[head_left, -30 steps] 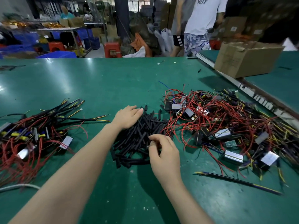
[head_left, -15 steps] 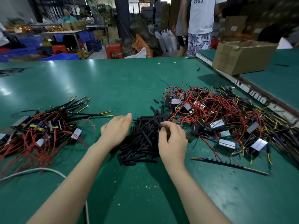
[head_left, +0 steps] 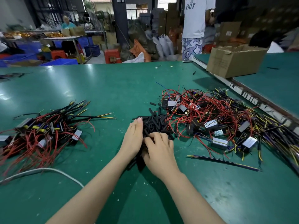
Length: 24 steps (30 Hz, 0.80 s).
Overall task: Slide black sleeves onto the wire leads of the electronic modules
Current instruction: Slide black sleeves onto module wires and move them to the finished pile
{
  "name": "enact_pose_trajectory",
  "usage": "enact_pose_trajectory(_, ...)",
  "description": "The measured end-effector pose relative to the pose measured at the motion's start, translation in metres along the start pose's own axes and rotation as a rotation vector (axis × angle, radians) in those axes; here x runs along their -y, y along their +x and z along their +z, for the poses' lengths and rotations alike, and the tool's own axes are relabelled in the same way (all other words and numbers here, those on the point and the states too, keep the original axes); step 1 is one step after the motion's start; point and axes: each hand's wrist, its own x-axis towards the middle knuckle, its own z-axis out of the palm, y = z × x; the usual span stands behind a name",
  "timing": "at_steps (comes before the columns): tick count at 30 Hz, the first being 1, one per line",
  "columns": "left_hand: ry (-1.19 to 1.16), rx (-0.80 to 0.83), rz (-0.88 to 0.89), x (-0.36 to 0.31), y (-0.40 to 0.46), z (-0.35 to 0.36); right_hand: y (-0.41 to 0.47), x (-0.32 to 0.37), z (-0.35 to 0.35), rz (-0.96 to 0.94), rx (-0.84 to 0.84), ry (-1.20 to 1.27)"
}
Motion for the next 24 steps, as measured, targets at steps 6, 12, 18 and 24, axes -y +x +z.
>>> enact_pose_trajectory(6, -0.105, -0.158, -0.047, 0.008, 0.01, -0.016, -0.003, 0.01, -0.001, -0.196, -0.018, 0.139)
enact_pose_trajectory(12, -0.151, -0.163, -0.144, 0.025, 0.019, -0.036, -0.002, 0.011, 0.006, -0.25, 0.056, 0.023)
enact_pose_trajectory(18, -0.179, -0.156, -0.16, 0.029, 0.014, -0.036, 0.002, -0.002, 0.003, -0.08, -0.057, 0.126)
enact_pose_trajectory(24, -0.035, -0.171, -0.11, 0.022, 0.012, -0.038, 0.0, -0.006, -0.007, 0.012, -0.144, 0.281)
